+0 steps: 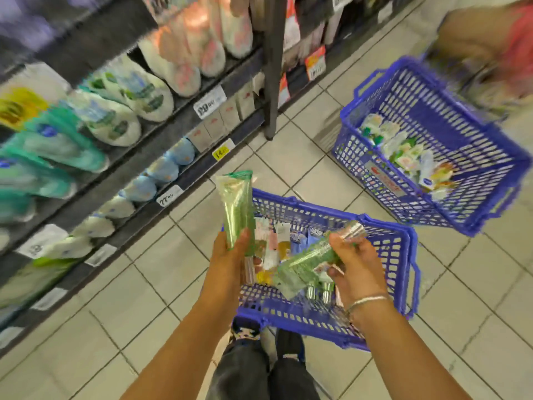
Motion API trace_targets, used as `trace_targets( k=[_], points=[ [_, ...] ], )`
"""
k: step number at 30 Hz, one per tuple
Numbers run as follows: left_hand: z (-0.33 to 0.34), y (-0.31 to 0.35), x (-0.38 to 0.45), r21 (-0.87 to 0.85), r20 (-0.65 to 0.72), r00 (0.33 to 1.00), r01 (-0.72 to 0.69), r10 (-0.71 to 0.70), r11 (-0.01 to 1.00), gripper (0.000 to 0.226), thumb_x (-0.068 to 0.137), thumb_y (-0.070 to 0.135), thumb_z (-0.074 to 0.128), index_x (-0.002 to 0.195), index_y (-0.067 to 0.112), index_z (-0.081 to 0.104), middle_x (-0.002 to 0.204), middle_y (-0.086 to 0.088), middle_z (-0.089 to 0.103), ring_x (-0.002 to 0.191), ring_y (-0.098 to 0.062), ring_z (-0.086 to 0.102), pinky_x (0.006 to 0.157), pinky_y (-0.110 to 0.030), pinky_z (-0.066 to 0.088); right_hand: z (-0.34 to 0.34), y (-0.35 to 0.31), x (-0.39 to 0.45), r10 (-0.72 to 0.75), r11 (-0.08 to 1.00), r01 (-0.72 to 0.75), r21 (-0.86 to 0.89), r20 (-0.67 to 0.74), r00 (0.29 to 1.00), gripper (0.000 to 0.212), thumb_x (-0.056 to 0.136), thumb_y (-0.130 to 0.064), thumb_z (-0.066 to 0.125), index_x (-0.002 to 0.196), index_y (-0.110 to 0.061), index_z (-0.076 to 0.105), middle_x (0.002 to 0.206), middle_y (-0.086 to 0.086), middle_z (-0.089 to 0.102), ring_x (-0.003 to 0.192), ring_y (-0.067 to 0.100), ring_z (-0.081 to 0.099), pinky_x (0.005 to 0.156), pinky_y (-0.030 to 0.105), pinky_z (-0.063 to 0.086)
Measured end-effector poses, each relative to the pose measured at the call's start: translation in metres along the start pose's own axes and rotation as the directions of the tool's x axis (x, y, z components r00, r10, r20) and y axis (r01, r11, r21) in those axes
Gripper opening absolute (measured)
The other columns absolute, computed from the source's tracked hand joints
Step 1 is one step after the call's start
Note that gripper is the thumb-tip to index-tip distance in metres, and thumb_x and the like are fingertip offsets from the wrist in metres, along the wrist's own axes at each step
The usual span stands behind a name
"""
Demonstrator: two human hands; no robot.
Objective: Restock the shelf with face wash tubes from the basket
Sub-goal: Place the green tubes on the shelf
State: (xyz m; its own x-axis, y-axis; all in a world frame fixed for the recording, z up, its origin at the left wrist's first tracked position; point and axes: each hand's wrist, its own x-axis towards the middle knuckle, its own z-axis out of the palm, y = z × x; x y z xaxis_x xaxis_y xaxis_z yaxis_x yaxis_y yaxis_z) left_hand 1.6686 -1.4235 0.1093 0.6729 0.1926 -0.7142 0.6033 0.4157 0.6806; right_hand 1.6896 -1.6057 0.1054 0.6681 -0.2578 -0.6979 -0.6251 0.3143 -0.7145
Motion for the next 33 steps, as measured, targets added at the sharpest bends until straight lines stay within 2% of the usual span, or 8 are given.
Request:
trace_targets(
  k=[4, 11, 15, 20, 22, 25, 30, 33],
  points=[
    [-0.009, 0.055, -0.054, -0.055, -0.029, 0.996, -0.089, 0.087, 0.995, 0.018, 0.085, 0.032, 0.054, 0.099, 0.02, 0.054, 0.066, 0.007, 0.069, 0.053, -0.008, 0.065, 0.047, -0.021, 0.051, 0.021, -0.058, -0.045, -0.021, 0.999, 0.019, 0.049, 0.049, 0.999, 0.021, 0.08, -0.01, 0.066, 0.076, -0.024, 0.051, 0.07, -0.002, 0.059, 0.058, 0.009, 0.058, 0.041, 0.02, 0.044],
    [-0.031, 0.152, -0.145, -0.049, -0.182, 0.953, -0.256, 0.243, 0.965, 0.005, 0.092, 0.033, 0.049, 0.093, 0.028, 0.05, 0.077, 0.0, 0.055, 0.057, -0.012, 0.054, 0.055, -0.028, 0.045, 0.067, -0.143, -0.134, -0.038, 0.985, -0.007, 0.171, 0.262, 0.964, 0.026, 0.081, -0.006, 0.064, 0.065, -0.021, 0.051, 0.072, 0.004, 0.064, 0.061, 0.019, 0.062, 0.039, 0.02, 0.047],
    [-0.045, 0.192, -0.196, -0.084, -0.27, 0.913, -0.339, 0.306, 0.937, 0.021, 0.091, 0.034, 0.051, 0.108, 0.022, 0.05, 0.082, -0.001, 0.057, 0.057, -0.01, 0.057, 0.052, -0.025, 0.048, 0.101, -0.171, -0.185, -0.023, 0.974, -0.068, 0.215, 0.392, 0.92, 0.017, 0.081, -0.009, 0.064, 0.073, -0.02, 0.053, 0.061, -0.005, 0.069, 0.053, 0.011, 0.066, 0.048, 0.02, 0.052],
    [-0.067, 0.243, -0.26, -0.13, -0.391, 0.816, -0.506, 0.425, 0.852, 0.018, 0.09, 0.036, 0.052, 0.104, 0.025, 0.054, 0.074, 0.003, 0.064, 0.052, -0.007, 0.06, 0.053, -0.026, 0.05, 0.146, -0.208, -0.256, 0.047, 0.925, -0.267, 0.272, 0.613, 0.789, 0.014, 0.079, -0.012, 0.063, 0.092, -0.012, 0.058, 0.08, 0.004, 0.069, 0.06, 0.013, 0.069, 0.05, 0.02, 0.053],
    [-0.077, 0.266, -0.287, -0.153, -0.43, 0.766, -0.584, 0.478, 0.797, 0.022, 0.089, 0.035, 0.053, 0.107, 0.022, 0.054, 0.074, 0.003, 0.064, 0.052, -0.008, 0.059, 0.05, -0.024, 0.049, 0.163, -0.226, -0.289, 0.048, 0.907, -0.324, 0.269, 0.699, 0.714, 0.005, 0.075, -0.013, 0.063, 0.078, -0.013, 0.067, 0.072, 0.003, 0.073, 0.061, 0.014, 0.07, 0.049, 0.02, 0.053],
    [-0.091, 0.297, -0.328, -0.152, -0.476, 0.685, -0.682, 0.552, 0.715, 0.02, 0.089, 0.035, 0.054, 0.105, 0.023, 0.055, 0.074, 0.007, 0.068, 0.054, -0.008, 0.059, 0.052, -0.026, 0.049, 0.189, -0.248, -0.337, -0.014, 0.911, -0.314, 0.269, 0.779, 0.627, 0.014, 0.068, -0.015, 0.062, 0.057, -0.016, 0.071, 0.067, 0.002, 0.073, 0.059, 0.012, 0.07, 0.048, 0.02, 0.054],
    [-0.117, 0.337, -0.39, -0.103, -0.571, 0.544, -0.791, 0.615, 0.603, 0.023, 0.088, 0.039, 0.054, 0.104, 0.024, 0.056, 0.077, 0.007, 0.067, 0.067, -0.011, 0.062, 0.07, -0.034, 0.051, 0.221, -0.277, -0.406, -0.064, 0.909, -0.324, 0.261, 0.858, 0.51, 0.02, 0.074, -0.02, 0.059, 0.088, -0.007, 0.064, 0.074, 0.003, 0.074, 0.067, 0.011, 0.07, 0.052, 0.017, 0.055],
    [-0.134, 0.354, -0.424, -0.094, -0.6, 0.473, -0.842, 0.645, 0.53, 0.018, 0.088, 0.036, 0.054, 0.097, 0.02, 0.053, 0.07, 0.001, 0.062, 0.05, -0.009, 0.058, 0.05, -0.026, 0.051, 0.233, -0.287, -0.443, -0.045, 0.871, -0.416, 0.26, 0.887, 0.459, 0.032, 0.073, -0.028, 0.06, 0.099, -0.009, 0.064, 0.084, 0.005, 0.073, 0.084, 0.017, 0.066, 0.052, 0.018, 0.056]
  ],
)
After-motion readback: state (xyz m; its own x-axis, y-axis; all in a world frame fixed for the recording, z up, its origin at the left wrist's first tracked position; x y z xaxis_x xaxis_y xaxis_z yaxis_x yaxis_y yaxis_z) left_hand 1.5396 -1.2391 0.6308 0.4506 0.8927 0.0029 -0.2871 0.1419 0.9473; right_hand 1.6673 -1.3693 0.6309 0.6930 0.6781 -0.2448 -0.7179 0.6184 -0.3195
